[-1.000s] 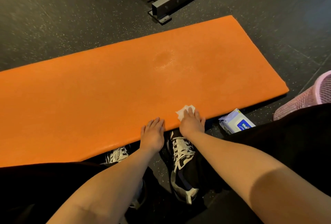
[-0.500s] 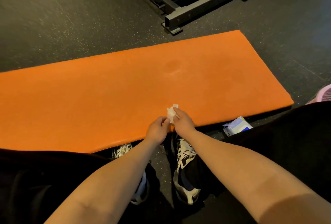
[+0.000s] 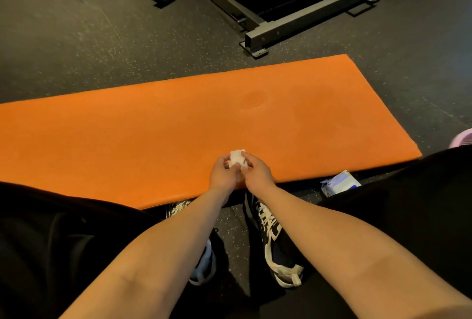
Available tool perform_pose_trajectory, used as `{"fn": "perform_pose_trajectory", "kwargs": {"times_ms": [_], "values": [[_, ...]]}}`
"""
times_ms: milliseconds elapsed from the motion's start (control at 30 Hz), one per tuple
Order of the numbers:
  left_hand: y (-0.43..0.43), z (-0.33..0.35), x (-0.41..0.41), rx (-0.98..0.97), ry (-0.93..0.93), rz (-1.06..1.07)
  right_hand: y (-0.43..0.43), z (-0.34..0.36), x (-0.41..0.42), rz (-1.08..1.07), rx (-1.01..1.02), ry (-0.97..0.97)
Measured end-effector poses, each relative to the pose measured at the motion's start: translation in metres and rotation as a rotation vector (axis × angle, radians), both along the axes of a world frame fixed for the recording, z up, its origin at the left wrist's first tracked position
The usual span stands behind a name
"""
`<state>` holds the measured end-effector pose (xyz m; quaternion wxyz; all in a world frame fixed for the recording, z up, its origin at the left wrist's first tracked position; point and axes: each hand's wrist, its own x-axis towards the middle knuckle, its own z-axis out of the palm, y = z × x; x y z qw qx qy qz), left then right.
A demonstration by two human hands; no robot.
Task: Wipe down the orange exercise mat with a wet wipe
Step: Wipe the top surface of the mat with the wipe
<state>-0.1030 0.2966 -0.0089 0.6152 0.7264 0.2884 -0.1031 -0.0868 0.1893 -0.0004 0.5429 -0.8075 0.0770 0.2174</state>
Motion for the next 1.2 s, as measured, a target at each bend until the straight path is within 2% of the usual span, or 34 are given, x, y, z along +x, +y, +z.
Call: {"fn": "perform_pose_trajectory", "kwargs": {"times_ms": [233,433,667,833,933,1000,1200], "values": [[0.005,0.005,0.0,0.005,-0.041,0.099,-0.003,0.003,0.009,0.028,-0.125,-0.073],[0.012,0.009,0.004,0.031,-0.043,0.129,0.01,0.01,0.007,-0.058,-0.018,0.029],[0.013,0.015,0.008,-0.033,-0.006,0.11,0.02,0.015,0.013,-0.113,0.094,0.21],[0.013,0.014,0.013,0.018,0.028,0.087,0.013,0.006,0.011,-0.091,0.042,0.165],[0.01,0.012,0.012,-0.001,0.013,0.047,0.008,-0.003,0.013,-0.19,0.046,0.119],[0.01,0.009,0.01,0.056,-0.016,-0.01,0.004,-0.007,0.014,-0.236,0.063,0.141],[0.009,-0.002,0.006,0.194,-0.036,-0.285,-0.004,-0.005,0.011,-0.178,0.082,0.199]]}}
